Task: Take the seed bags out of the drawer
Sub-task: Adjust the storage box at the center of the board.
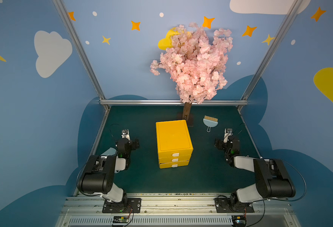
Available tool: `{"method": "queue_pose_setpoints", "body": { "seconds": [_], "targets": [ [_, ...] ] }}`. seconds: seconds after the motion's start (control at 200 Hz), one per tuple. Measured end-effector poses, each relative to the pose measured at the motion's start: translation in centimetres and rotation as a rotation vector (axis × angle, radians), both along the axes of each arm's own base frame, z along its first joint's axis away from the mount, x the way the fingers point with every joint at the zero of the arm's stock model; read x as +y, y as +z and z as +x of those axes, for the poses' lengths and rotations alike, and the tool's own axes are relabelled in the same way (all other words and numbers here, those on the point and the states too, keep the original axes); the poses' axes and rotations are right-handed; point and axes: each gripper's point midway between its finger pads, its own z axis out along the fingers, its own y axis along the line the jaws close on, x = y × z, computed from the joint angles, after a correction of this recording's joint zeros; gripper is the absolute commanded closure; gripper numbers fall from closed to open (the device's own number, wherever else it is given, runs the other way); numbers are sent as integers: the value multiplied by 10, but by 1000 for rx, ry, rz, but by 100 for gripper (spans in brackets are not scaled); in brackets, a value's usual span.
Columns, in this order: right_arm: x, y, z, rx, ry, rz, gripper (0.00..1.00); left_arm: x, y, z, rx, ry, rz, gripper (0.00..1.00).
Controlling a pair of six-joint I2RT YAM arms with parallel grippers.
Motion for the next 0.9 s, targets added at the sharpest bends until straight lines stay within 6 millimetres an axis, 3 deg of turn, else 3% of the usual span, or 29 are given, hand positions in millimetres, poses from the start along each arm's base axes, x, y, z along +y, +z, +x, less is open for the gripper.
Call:
{"method": "queue_pose_setpoints", "body": {
  "seconds": [0.085, 0.19, 0.3, 0.411, 0.506, 0.576, 0.771, 0.846, 0.901],
  "targets": [
    [-2, 16, -5, 2, -16, -1, 2, 2, 17, 7, 42, 32, 17, 0],
    [-8, 62, -5, -53, -75, 37, 2, 6, 77, 25, -26, 104, -9, 0],
    [-16, 115, -8, -142, -169, 152, 2, 10, 130, 20, -108, 160, -94, 2],
    [-19, 132, -19, -163, -218, 289, 22, 4, 148, 2, -115, 168, -219, 21],
    [-7, 120, -24, -92, -176, 393, 50, -14, 146, -14, -62, 111, -345, 60],
    [15, 108, -25, -7, -95, 477, 67, -37, 137, -26, 13, 35, -436, 79],
    [81, 77, -19, 223, 130, 714, 92, -114, 88, -73, 279, -174, -604, 90],
    [105, 57, -14, 325, 187, 795, 100, -135, 62, -98, 376, -222, -642, 90],
    [122, 42, -9, 393, 218, 845, 100, -147, 43, -115, 441, -245, -664, 91]
  ]
}}
